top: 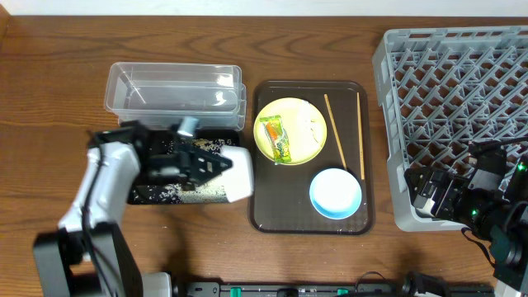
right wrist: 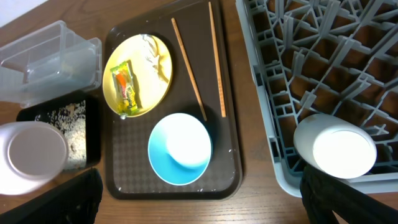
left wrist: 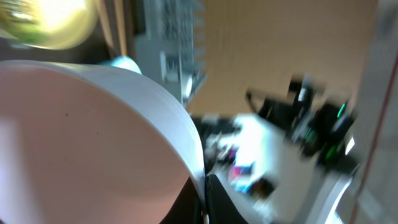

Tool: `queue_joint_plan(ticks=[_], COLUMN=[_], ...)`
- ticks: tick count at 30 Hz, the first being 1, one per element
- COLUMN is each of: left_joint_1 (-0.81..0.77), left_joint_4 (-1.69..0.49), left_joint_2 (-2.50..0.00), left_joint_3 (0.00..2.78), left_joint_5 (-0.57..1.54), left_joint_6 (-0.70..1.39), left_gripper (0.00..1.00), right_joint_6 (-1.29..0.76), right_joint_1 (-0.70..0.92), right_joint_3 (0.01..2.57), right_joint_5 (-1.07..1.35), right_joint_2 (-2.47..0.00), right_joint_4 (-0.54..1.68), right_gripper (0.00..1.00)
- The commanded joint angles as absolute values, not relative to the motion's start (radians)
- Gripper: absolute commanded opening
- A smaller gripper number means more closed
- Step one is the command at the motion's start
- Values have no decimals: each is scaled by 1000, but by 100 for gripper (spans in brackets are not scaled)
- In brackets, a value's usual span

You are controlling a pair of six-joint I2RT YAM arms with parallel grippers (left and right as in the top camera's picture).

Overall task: Sort waste into correct bins and load items into the dishwasher rack
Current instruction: 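Tip the pink bowl over the black tray to dump the rice, then set the emptied pink bowl back on the brown tray, then grasp the snack wrapper on the yellow plate with the left gripper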

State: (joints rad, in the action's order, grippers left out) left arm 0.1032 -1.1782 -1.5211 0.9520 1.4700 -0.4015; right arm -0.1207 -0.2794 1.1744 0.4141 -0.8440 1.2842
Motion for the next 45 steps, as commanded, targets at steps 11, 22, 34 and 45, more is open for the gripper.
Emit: queue_joint_plan(ticks=[11,22,34,45], left_joint_1=[-516,-889,-842,-593], left_joint_4=[-671,-571,-709,-581], left_joint_2=[-1385,-1519,-1503,-1679], left_joint_3=[955,955,1230,1237], left_joint_5=[568,93,117,64], left_joint_6=[350,526,373,270], left_gripper=[6,15,74,75], right_joint_6=[-111,-111,-111,-111], right_joint_1=[-287,-287,-287,-287], right_joint_3=[1182,1182,1182,1182], right_joint_5=[416,416,416,416], right_joint_2=[-842,-843,-843,-843], right_joint_4=[1287,1276,1275,1275], right_gripper=[99,99,99,99])
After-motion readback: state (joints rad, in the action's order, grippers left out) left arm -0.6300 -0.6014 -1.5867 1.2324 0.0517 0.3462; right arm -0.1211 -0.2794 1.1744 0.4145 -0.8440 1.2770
